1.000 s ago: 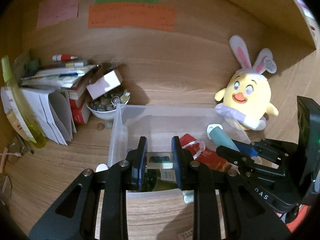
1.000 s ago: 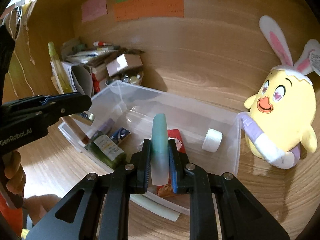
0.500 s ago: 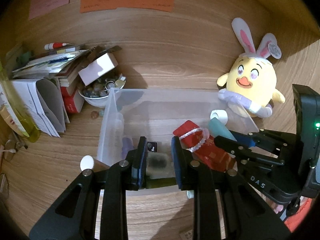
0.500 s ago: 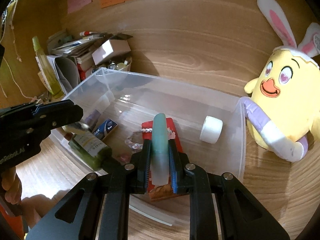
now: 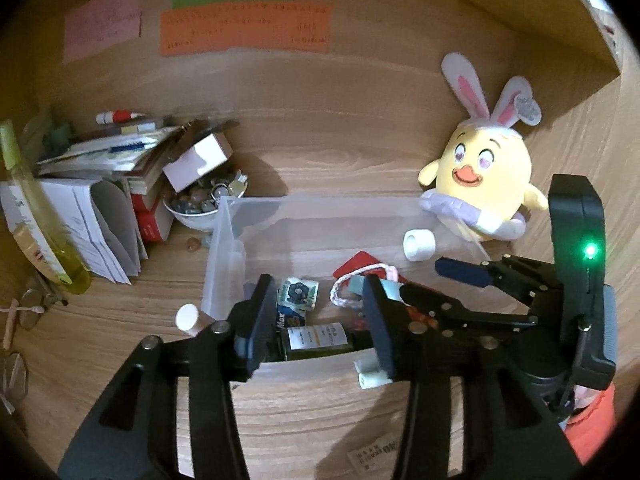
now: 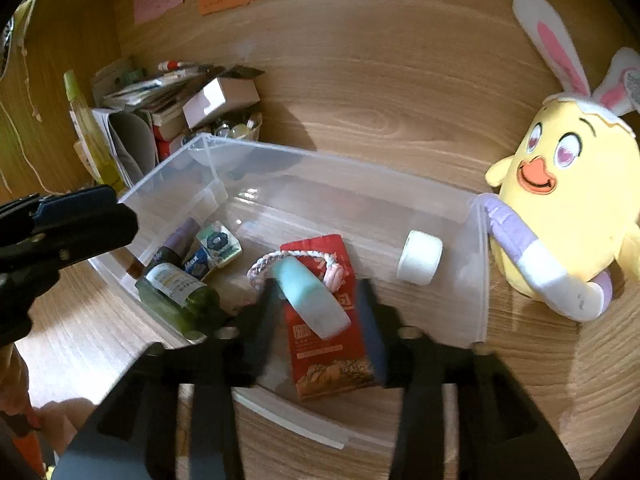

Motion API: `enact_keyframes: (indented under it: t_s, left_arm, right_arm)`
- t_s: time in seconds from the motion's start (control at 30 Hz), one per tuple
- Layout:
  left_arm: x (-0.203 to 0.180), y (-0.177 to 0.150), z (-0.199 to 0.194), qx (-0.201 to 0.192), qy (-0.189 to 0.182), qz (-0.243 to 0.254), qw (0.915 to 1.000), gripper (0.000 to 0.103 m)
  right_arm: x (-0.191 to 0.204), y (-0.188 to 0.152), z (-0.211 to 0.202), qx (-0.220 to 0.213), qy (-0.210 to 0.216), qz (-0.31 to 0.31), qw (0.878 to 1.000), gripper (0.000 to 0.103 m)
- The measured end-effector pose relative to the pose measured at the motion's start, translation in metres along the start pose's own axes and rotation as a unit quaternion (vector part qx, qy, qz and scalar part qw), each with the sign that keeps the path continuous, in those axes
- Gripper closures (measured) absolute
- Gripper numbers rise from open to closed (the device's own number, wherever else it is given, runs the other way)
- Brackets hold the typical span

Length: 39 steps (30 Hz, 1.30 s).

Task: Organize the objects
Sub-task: 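Open both tools to drop the green pack and mint tube into the box, then lower the left tool to the pink cosmetic tube on the desk and grasp it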

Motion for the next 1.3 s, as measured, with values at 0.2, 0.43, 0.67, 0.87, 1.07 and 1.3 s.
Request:
enact_keyframes:
  t_s: [0.2,0.43,0.67,0.87,1.07,1.3]
  left_arm:
    - [0.001,0.002,-0.028,-0.028,-0.002,-0.003,0.9996,0.037]
    - [0.004,-0.006,-0.056,-0.046,-0.003,-0.001,0.9989,0.025]
    - [0.008,-0.024,-0.074,-0.045,-0.012,-0.004,0.9989,0.012]
    - [0.011,-0.049,-0.079,-0.027,-0.009,0.001,0.9996,0.011]
    - [0.009,-0.081,-0.074,0.004,-0.004,0.02,0.9998,0.011]
    - [0.007,-0.118,-0.065,0.047,-0.015,0.019,0.9986,0.011]
  right_arm:
    - [0.006,0.002,-0.021,-0.027,-0.011,-0.014,0.999,0.051]
    - [0.009,0.001,-0.05,-0.059,-0.018,-0.009,0.998,0.03]
    - [0.016,-0.015,-0.081,-0.082,-0.01,-0.006,0.997,0.028]
    - [0.026,-0.036,-0.102,-0.092,-0.003,-0.009,0.996,0.026]
    - [0.035,-0.063,-0.106,-0.08,-0.001,-0.019,0.997,0.026]
    - [0.038,-0.087,-0.09,-0.047,-0.005,-0.023,0.999,0.026]
Point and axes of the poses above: each gripper's, at about its wrist camera, not at the fingertips, and z roughly the way its jaws point, x to its left, y to its top, the point moved 2 cm from there along z, roughly the way its jaws point, and after that the axes turned 1 degree about -z, right-handed, at the moved point
